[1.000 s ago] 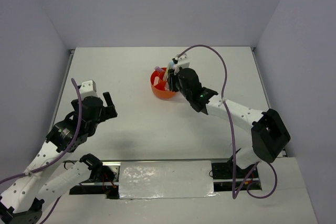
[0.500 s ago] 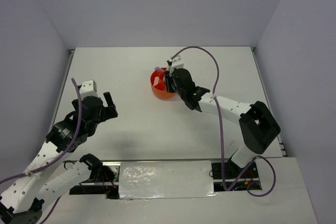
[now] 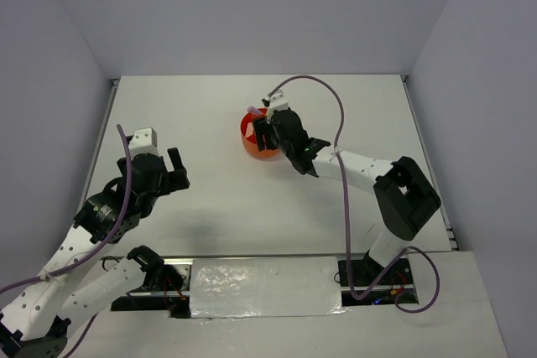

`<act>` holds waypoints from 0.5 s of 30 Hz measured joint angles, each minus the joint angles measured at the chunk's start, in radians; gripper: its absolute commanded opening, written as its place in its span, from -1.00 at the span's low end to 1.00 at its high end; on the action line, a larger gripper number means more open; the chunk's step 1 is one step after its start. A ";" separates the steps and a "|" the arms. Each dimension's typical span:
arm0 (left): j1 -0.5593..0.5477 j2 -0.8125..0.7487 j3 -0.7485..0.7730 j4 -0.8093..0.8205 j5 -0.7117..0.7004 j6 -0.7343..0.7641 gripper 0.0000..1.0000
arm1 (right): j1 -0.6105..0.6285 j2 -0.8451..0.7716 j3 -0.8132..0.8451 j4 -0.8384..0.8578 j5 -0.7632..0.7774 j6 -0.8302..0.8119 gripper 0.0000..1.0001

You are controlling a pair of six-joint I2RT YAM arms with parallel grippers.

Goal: Sort the stationery into containers
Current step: Place the stationery in the storage box.

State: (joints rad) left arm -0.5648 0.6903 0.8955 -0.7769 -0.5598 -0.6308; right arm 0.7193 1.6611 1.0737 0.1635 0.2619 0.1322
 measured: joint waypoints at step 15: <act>0.048 0.002 0.000 -0.014 -0.054 -0.010 0.99 | 0.000 -0.481 -0.046 -0.240 0.055 0.056 0.99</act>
State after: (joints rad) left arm -0.5163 0.6918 0.8955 -0.7910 -0.6140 -0.6403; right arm 0.7193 1.1797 1.0275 -0.0765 0.3172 0.1879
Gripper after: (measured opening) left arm 0.993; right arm 0.994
